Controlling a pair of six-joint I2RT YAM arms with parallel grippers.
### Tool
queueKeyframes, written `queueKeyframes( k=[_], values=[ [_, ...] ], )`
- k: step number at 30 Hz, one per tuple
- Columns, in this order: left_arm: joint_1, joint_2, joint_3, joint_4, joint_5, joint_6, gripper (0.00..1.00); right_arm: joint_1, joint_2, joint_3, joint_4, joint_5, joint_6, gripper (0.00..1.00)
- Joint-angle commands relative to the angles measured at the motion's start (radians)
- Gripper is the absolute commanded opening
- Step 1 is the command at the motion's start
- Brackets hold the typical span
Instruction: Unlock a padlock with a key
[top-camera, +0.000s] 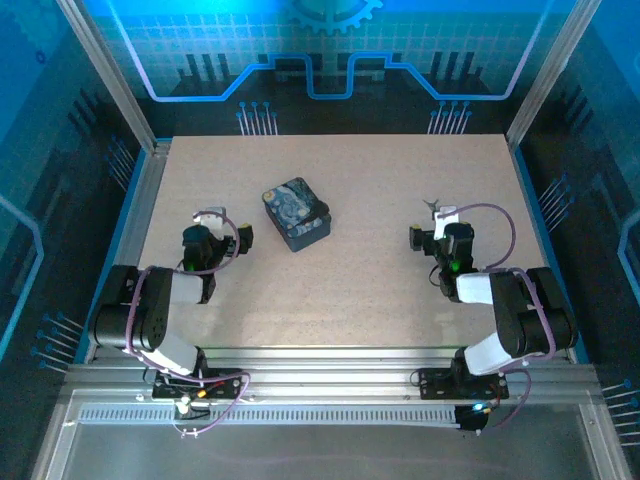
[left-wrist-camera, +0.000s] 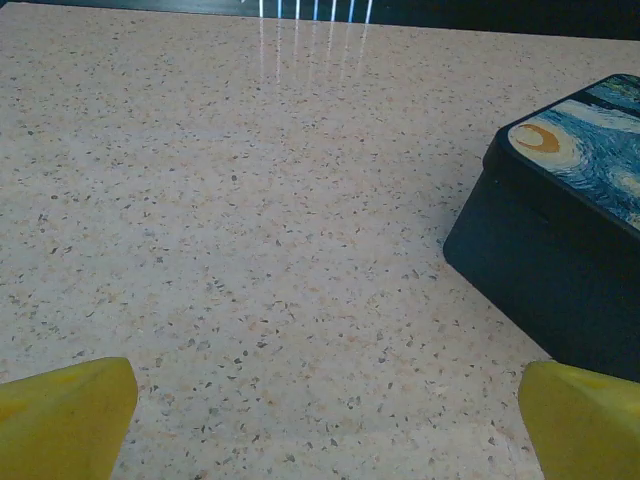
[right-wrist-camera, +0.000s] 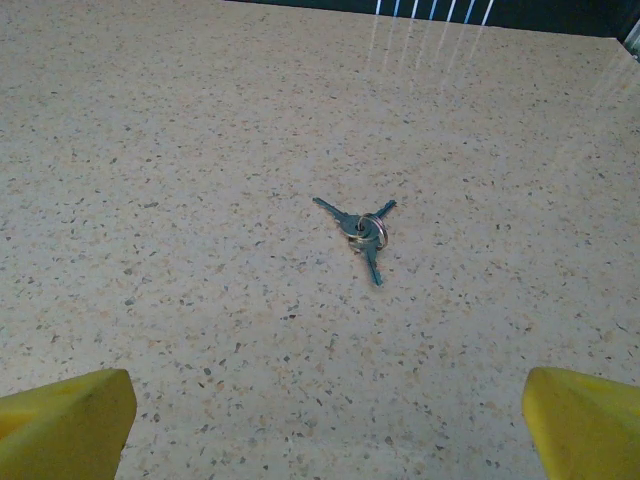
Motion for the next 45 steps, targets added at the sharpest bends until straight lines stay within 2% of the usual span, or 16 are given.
queueKeyframes(
  k=[1,31,34,36,41,45],
  values=[
    [0.009,0.004,0.015,0.039,0.023,0.003,0.99,0.009,-0.006,0.012,0.035,0.022,0.004,1.00],
    [0.024,-0.008,0.025,0.011,0.009,-0.021,0.99,0.003,-0.018,0.028,0.001,-0.002,0.002,1.00],
    [0.024,-0.128,0.104,-0.245,-0.184,-0.090,0.99,0.002,-0.060,0.062,-0.094,0.031,0.015,1.00],
    [0.023,-0.200,0.201,-0.480,-0.282,-0.160,0.99,0.002,-0.122,0.092,-0.205,0.045,0.029,1.00],
    [-0.015,-0.237,0.465,-0.932,-0.295,-0.332,0.99,0.010,-0.253,0.248,-0.607,-0.047,0.116,0.99],
    [-0.100,-0.181,0.597,-1.120,-0.255,-0.458,0.99,0.044,-0.263,0.361,-0.798,-0.104,0.191,0.96]
  ],
)
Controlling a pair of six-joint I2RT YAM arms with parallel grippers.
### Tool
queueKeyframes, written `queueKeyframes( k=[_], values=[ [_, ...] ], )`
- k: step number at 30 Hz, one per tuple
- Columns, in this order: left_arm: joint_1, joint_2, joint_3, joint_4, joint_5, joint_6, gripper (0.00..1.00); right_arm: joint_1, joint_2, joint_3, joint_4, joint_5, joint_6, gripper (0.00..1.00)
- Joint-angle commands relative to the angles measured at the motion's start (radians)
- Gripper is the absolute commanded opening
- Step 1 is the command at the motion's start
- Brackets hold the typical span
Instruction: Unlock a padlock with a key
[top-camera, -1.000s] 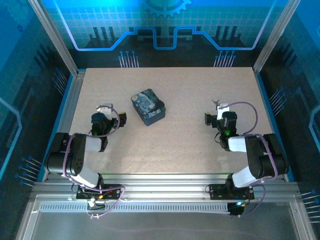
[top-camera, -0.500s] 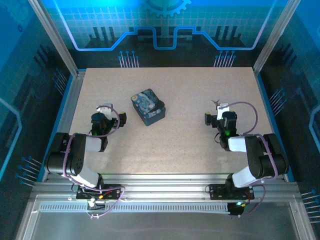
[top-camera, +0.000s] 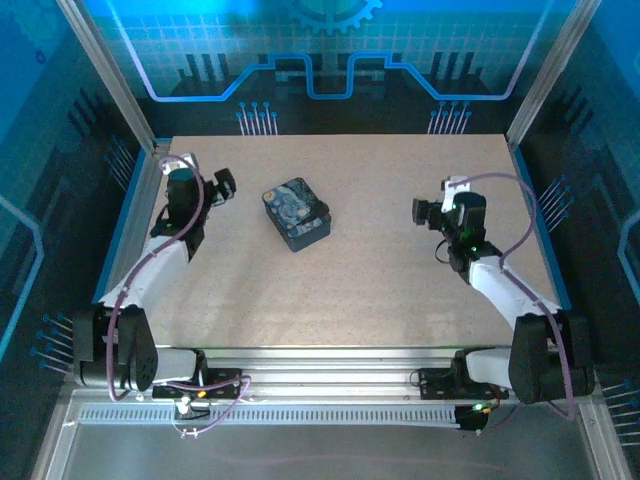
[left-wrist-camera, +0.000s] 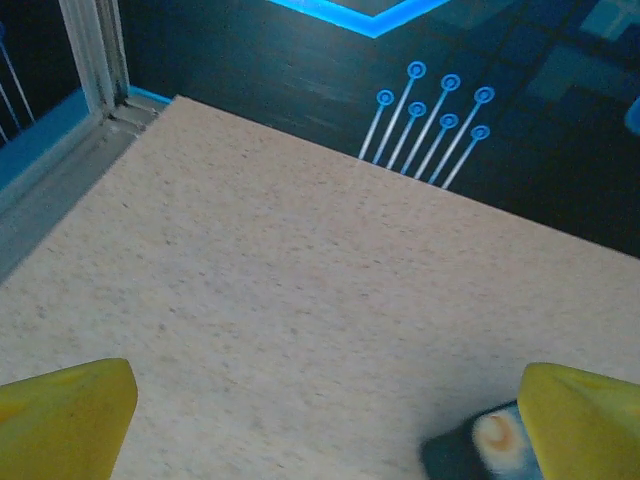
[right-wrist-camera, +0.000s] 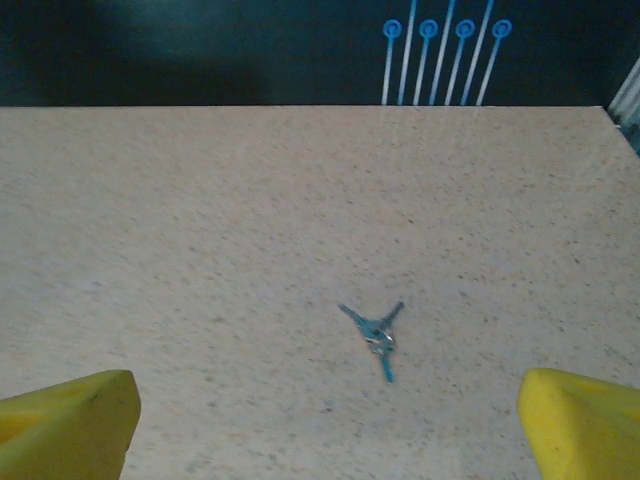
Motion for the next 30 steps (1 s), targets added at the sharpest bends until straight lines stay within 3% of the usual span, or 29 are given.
queueKeyframes(
  k=[1,7,10,15,21,26,30],
  values=[
    [-0.085,0.053,0.071,-0.316,0.007,-0.157,0.99,0.044,-0.006,0.067,-0.262,-0.072,0.093,0.96],
    [-0.191,0.230,0.208,-0.362,0.127,-0.247,0.98,0.178,0.005,0.033,-0.177,-0.198,0.257,0.94],
    [-0.226,0.325,0.278,-0.368,0.139,-0.255,0.97,0.286,0.033,0.015,-0.125,-0.175,0.316,0.94],
    [-0.247,0.449,0.352,-0.370,0.180,-0.258,0.93,0.415,0.121,0.087,-0.188,-0.105,0.310,0.93],
    [-0.262,0.502,0.335,-0.360,0.198,-0.205,0.82,0.434,0.235,0.220,-0.188,-0.135,0.281,0.93],
    [-0.262,0.514,0.325,-0.370,0.253,-0.137,0.63,0.430,0.433,0.436,-0.238,-0.179,0.248,0.94],
    [-0.262,0.534,0.336,-0.377,0.284,-0.112,0.58,0.420,0.595,0.592,-0.280,-0.207,0.233,0.95]
  ],
)
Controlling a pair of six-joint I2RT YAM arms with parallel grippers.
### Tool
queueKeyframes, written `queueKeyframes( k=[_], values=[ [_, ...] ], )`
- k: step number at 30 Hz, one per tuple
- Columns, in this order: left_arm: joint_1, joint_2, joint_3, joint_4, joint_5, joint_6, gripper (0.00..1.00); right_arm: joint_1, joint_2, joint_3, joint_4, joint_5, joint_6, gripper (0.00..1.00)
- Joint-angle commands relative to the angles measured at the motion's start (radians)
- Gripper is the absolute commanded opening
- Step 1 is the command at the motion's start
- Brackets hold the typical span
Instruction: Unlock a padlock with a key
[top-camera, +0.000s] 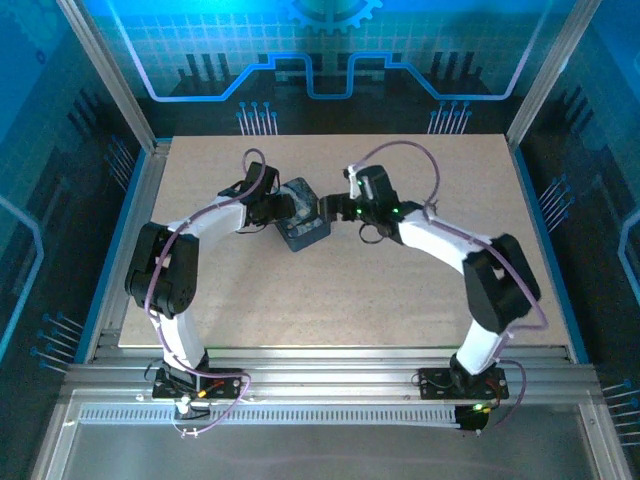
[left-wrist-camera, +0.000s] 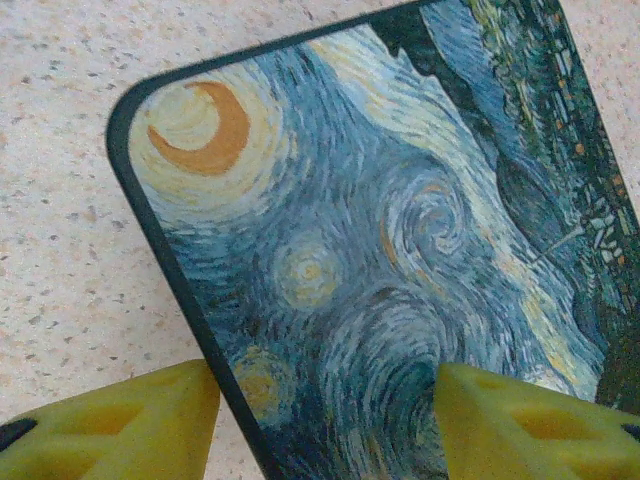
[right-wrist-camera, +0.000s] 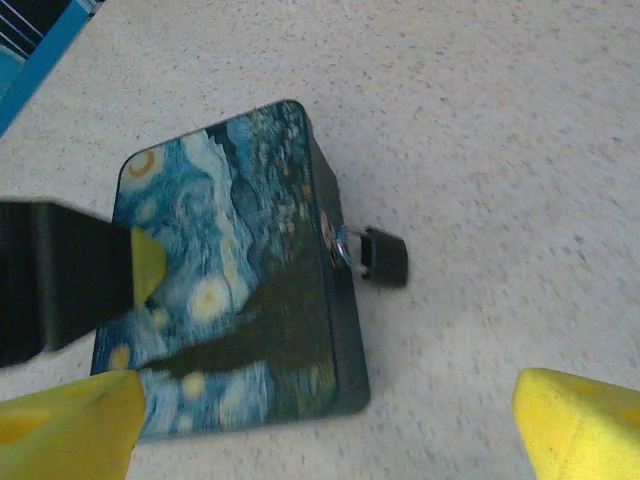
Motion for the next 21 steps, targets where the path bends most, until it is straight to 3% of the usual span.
queueKeyframes(
  k=[1,8,14,21],
  values=[
    [-0.006,0.034,0.010,-0.035,0.059,0.047,0.58,-0.013,0.121,0.114,-0.081,-0.047,-0.023,0.95],
    [-0.003,0.056,0.026,-0.041,0.082,0.072,0.57,-0.015,0.285,0.229,-0.090,-0.176,-0.002,0.81],
    [0.025,0.062,0.055,-0.052,0.132,0.091,0.57,0.021,0.251,0.095,0.038,-0.245,0.087,0.74],
    [0.051,0.053,0.065,-0.056,0.175,0.113,0.58,0.142,0.168,-0.050,0.143,-0.223,0.214,0.73]
  ],
)
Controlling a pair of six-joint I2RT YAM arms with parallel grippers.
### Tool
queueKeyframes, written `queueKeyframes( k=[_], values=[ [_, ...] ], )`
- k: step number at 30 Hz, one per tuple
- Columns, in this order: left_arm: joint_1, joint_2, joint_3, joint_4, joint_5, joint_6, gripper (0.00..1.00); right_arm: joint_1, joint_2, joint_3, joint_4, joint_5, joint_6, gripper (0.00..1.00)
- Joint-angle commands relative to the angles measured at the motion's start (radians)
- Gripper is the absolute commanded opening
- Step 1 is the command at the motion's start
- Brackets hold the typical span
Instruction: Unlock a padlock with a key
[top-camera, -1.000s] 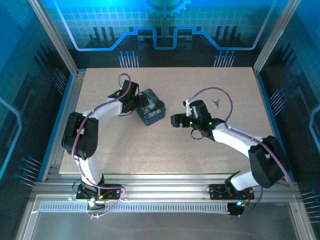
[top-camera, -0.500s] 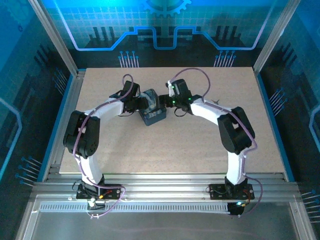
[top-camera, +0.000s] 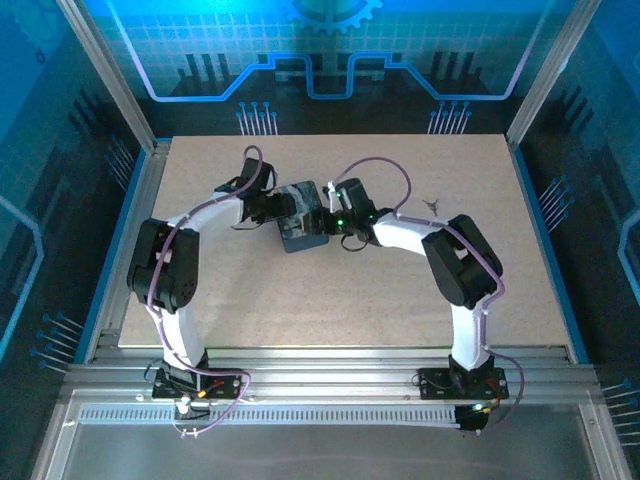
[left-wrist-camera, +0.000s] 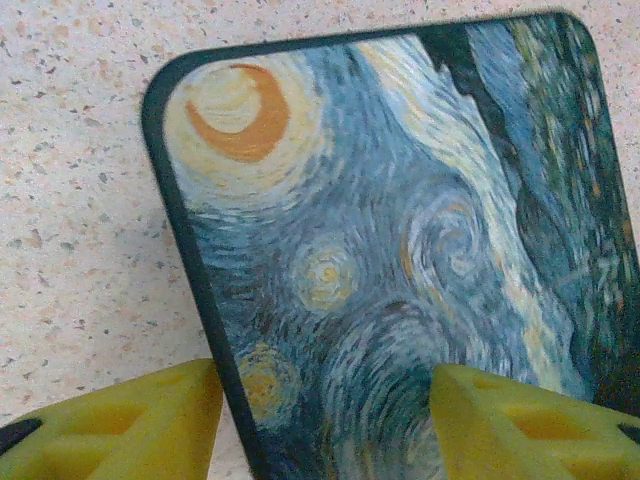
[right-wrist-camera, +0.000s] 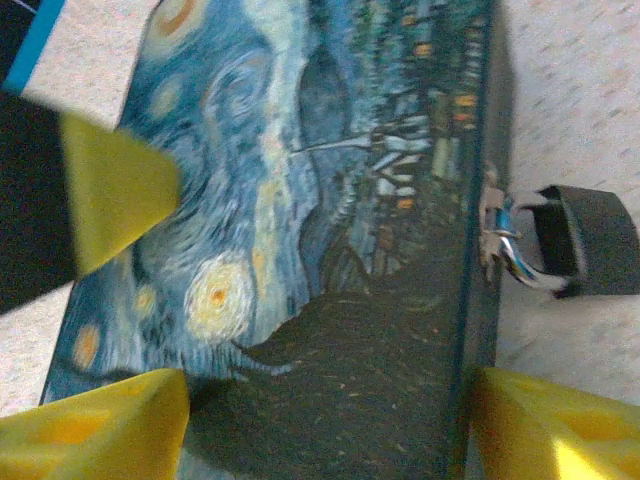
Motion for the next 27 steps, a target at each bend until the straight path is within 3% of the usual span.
queueKeyframes(
  k=[1,8,12,18,24,27],
  values=[
    [0.008,0.012,0.020,-0.037,0.055,0.034,0.58,0.094,-0.049,-0.073,0.036,-0.031,0.101,0.74],
    [0.008,-0.014,-0.011,-0.021,0.084,0.048,0.59,0.175,-0.089,-0.110,0.048,-0.019,0.187,0.77],
    [0.015,-0.054,-0.021,-0.051,0.025,0.031,0.61,0.135,-0.137,-0.122,-0.040,0.030,0.152,0.79],
    [0.036,-0.168,-0.048,-0.071,-0.053,0.052,0.73,-0.027,-0.300,-0.195,-0.154,0.026,0.006,0.84],
    [0.033,-0.263,-0.033,-0.097,-0.120,0.140,0.98,-0.320,-0.348,-0.158,-0.321,0.072,-0.116,0.85],
    [0.031,-0.324,-0.048,-0.060,-0.170,0.200,0.99,-0.461,-0.299,-0.088,-0.412,0.144,-0.143,0.84]
  ],
)
